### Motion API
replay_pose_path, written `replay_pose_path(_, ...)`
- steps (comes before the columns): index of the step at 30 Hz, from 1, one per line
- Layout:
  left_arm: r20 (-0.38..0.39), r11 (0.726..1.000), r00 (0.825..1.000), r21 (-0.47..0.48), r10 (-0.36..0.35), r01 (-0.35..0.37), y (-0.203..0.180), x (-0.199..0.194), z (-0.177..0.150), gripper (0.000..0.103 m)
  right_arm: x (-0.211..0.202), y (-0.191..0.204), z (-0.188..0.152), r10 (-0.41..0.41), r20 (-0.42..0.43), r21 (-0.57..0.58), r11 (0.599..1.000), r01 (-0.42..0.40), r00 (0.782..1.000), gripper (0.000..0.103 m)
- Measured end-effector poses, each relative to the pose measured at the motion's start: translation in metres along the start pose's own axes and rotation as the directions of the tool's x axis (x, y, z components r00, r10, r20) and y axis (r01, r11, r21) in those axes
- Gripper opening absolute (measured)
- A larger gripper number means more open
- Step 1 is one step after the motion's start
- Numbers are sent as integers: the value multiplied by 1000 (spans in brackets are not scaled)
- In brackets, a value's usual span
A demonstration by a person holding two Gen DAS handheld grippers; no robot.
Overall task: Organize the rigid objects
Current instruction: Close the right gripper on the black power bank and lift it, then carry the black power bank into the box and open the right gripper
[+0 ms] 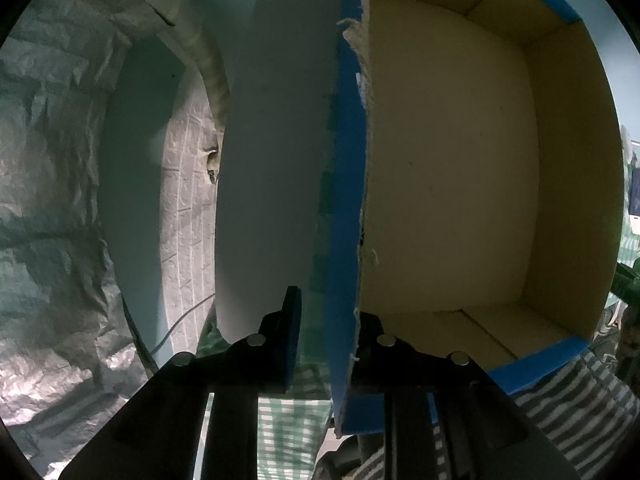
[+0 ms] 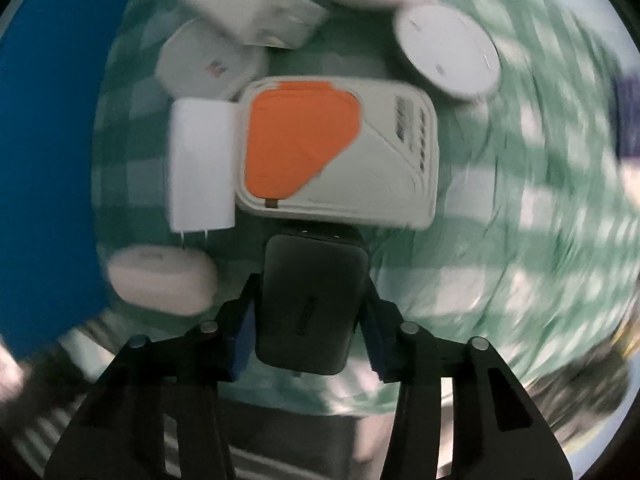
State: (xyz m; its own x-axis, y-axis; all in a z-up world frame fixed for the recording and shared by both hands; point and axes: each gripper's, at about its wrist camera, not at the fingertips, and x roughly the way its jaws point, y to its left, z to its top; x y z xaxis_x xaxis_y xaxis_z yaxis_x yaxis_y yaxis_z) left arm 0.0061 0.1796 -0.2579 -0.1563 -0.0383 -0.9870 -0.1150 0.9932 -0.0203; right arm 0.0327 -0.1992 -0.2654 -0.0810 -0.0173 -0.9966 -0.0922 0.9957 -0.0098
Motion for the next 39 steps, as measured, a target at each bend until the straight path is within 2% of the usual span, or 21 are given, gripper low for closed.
replay_pose_path(2, 1, 1000, 1000, -1, 0, 0, 0, 1, 0, 20, 2, 7, 1, -45, 22, -75, 996, 46, 999, 41)
replay_pose_path(4, -2, 1000, 1000, -4, -3, 3, -1, 1, -1, 20, 7, 14, -1, -65, 34, -97, 993, 68, 997, 40)
replay_pose_path(7, -6, 1000, 1000, -3, -3, 3, 0, 1, -1, 20, 10, 11, -2, -40, 52, -48, 998, 42, 998, 46)
replay_pose_path(10, -12, 1000, 1000, -1, -5, 5, 0, 2, -1, 20, 7, -1, 0, -32, 61, -2, 999, 32, 998, 46)
replay_pose_path(14, -17, 1000, 1000, 10, 10, -10, -2, 3, -1, 20, -2, -10, -9, -58, 66, -32, 998, 60, 996, 42)
replay_pose_path(18, -16, 1000, 1000, 16, 14, -14, -3, 3, -3, 20, -3, -18, -12, -14, 49, -2, 1000, 14, 999, 41)
replay_pose_path(20, -17, 1000, 1000, 12, 9, -9, -3, 4, -3, 19, -10, -21, -30, 7, 51, 5, 1000, -7, 999, 41)
replay_pose_path(23, -19, 1000, 1000, 12, 3, -3, -4, 3, -3, 14, -14, -28, -33, 20, 60, -3, 1000, -19, 998, 41)
replay_pose_path(30, -20, 1000, 1000, 23, -4, 5, -6, 2, -4, 7, -51, -25, -38, 54, 99, -31, 998, -51, 994, 41)
replay_pose_path(39, -20, 999, 1000, 33, -13, 14, -8, 1, -3, 4, -110, -3, -15, 113, 148, -101, 990, -98, 983, 41)
